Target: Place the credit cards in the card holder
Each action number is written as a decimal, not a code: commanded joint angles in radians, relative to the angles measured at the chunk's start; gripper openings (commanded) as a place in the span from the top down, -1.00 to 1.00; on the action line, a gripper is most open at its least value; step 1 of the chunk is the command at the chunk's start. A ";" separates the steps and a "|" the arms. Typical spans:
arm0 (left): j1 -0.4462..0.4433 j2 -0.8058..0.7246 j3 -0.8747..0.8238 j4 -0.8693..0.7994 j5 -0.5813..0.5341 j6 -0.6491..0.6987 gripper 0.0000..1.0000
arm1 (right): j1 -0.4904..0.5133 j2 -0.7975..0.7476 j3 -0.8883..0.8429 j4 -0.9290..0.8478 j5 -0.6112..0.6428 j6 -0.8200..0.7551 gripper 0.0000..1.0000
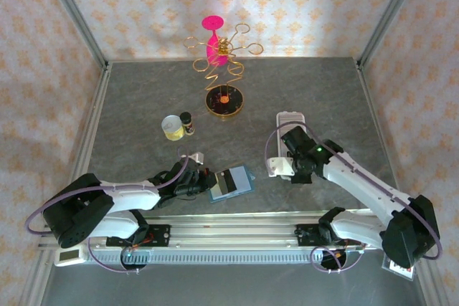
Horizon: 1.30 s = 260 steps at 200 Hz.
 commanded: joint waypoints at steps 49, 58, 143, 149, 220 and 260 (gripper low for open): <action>0.006 0.037 -0.001 -0.032 0.015 0.012 1.00 | -0.004 0.034 0.017 0.045 -0.033 0.008 1.00; 0.006 0.037 -0.002 -0.032 0.016 0.012 1.00 | -0.004 0.034 0.013 0.048 -0.040 0.016 1.00; 0.006 0.032 -0.005 -0.032 0.015 0.014 1.00 | -0.003 0.012 -0.014 0.078 -0.008 0.152 -0.04; 0.005 0.030 -0.006 -0.035 0.015 0.014 1.00 | -0.004 0.012 -0.006 0.071 -0.008 0.153 -0.12; 0.006 -0.024 0.011 -0.100 -0.004 0.020 1.00 | -0.002 -0.056 0.227 0.257 -0.191 0.667 -0.54; 0.006 -0.107 0.030 -0.162 -0.011 0.014 0.83 | 0.020 -0.030 0.178 0.434 -0.268 1.396 -0.10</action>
